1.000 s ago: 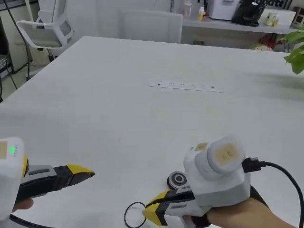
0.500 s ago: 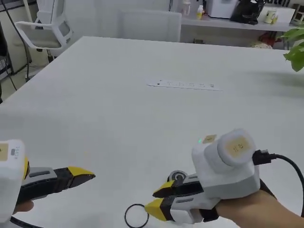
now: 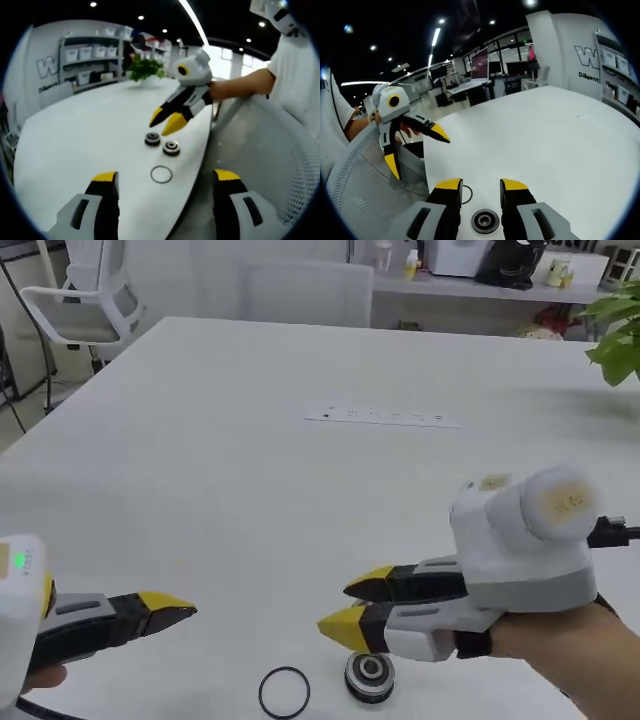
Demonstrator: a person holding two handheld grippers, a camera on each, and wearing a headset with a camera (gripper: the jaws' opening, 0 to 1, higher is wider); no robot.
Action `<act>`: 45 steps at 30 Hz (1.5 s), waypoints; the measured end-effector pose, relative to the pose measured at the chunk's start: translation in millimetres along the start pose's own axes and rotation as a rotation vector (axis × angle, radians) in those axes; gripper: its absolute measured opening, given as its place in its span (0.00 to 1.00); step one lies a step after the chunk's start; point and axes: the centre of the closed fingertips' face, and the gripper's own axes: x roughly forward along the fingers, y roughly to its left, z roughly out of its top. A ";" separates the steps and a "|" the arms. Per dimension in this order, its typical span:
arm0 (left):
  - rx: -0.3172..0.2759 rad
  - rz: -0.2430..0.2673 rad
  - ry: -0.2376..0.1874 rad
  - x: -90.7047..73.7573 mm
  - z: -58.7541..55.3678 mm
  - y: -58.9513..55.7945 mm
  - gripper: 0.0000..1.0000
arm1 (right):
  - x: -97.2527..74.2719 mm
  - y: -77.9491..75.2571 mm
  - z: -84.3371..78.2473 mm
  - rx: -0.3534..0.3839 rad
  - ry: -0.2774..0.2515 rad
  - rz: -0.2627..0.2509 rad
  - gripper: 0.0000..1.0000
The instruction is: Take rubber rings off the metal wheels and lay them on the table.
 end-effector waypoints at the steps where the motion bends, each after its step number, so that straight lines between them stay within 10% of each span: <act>1: -0.001 0.000 -0.002 -0.1 0.8 -0.5 0.77 | -3.0 -1.1 2.4 -0.003 -0.009 -0.003 0.29; 15: 0.076 -0.065 -0.054 -5.0 44.9 -18.3 0.82 | -39.2 -26.2 12.5 0.053 -0.095 -0.038 0.31; 31: 0.283 -0.199 -0.077 27.9 111.6 -35.5 0.83 | -40.5 -24.6 -31.9 0.058 0.060 0.034 0.30; 45: 0.363 -0.260 0.039 82.3 101.9 -27.7 0.74 | -34.2 -18.8 -55.8 0.047 0.136 0.077 0.28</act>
